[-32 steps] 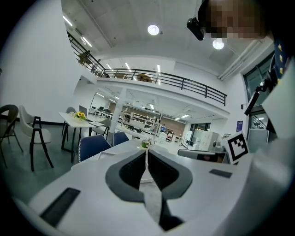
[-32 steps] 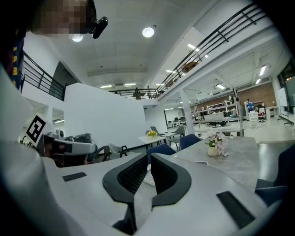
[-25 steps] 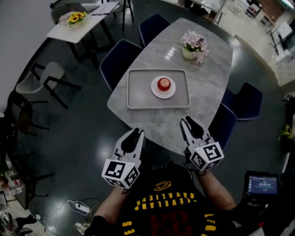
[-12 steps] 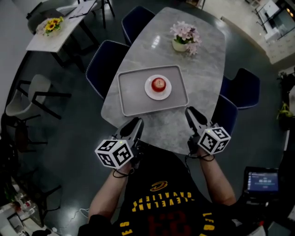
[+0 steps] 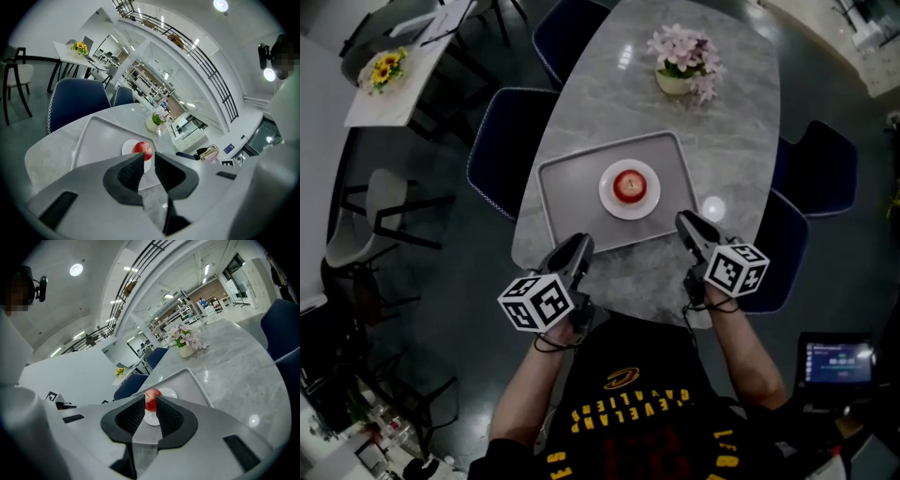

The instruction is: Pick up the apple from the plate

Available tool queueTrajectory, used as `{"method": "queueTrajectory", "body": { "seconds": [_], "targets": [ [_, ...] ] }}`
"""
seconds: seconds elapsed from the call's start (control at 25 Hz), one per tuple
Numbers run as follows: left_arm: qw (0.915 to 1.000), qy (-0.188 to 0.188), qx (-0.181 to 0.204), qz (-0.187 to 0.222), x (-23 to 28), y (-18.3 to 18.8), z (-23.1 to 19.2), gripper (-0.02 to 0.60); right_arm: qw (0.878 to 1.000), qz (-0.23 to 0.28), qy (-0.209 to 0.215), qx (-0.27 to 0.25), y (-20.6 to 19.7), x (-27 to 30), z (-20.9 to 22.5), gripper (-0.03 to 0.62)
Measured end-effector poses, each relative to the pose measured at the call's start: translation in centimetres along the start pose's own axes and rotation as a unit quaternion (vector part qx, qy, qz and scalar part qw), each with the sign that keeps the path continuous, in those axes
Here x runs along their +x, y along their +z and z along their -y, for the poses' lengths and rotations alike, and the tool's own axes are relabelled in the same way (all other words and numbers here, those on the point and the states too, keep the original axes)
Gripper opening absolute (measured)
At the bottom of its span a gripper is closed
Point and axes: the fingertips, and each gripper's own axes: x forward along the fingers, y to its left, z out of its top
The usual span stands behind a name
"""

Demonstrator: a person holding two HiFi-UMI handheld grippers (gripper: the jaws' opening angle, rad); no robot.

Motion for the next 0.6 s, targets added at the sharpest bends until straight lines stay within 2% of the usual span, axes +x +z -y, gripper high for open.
{"method": "queueTrajectory", "body": {
  "seconds": [0.16,0.36,0.6],
  "targets": [
    [0.9995,0.015,-0.006,-0.027,4.7,-0.2,-2.3,0.064,1.000,-0.021,0.000,0.021,-0.6,3.1,2.9,0.077],
    [0.9984,0.031,-0.017,-0.045,5.9,-0.4,-3.8,0.064,0.999,-0.036,-0.018,0.036,-1.4,3.6,3.3,0.077],
    [0.9953,0.027,-0.051,-0.078,9.9,-1.8,-6.0,0.064,0.997,-0.065,-0.019,0.048,-2.4,5.7,5.4,0.077]
  ]
}}
